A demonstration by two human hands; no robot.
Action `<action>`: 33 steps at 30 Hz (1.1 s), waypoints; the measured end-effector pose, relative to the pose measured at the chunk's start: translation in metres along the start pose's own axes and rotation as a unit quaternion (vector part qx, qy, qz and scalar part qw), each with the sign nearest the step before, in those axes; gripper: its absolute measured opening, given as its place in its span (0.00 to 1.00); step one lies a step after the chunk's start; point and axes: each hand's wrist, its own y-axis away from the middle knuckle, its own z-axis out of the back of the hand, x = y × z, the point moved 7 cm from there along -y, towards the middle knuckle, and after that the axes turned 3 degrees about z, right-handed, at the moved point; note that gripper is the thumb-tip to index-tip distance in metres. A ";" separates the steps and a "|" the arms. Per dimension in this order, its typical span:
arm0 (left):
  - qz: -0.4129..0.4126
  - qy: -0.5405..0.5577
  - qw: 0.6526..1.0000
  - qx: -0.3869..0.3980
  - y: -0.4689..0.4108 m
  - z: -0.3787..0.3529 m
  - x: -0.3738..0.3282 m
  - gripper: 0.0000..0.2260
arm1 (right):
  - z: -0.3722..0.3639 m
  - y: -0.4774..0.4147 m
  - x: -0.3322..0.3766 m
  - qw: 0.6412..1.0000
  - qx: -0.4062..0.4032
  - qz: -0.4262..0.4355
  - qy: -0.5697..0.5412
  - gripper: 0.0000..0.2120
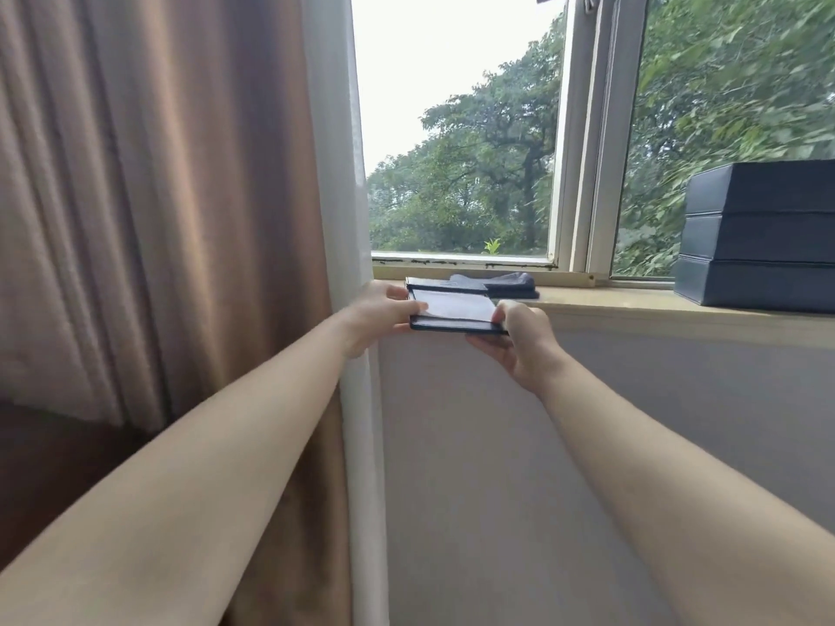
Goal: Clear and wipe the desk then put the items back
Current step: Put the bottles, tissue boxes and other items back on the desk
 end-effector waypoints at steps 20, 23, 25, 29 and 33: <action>0.078 -0.030 0.990 -0.118 0.116 0.192 0.042 0.26 | -0.189 0.059 -0.106 0.987 0.148 -0.063 -0.023 0.09; 0.084 -0.037 0.987 -0.133 0.127 0.210 0.044 0.28 | -0.206 0.065 -0.118 0.987 0.141 -0.067 -0.026 0.17; 0.087 -0.035 0.986 -0.139 0.133 0.219 0.044 0.29 | -0.215 0.071 -0.121 0.988 0.139 -0.058 -0.025 0.21; 0.092 -0.041 0.984 -0.144 0.147 0.228 0.046 0.27 | -0.223 0.084 -0.124 0.990 0.130 -0.042 -0.024 0.20; 0.093 -0.049 0.985 -0.138 0.160 0.223 0.046 0.27 | -0.215 0.097 -0.127 0.994 0.102 -0.043 -0.015 0.20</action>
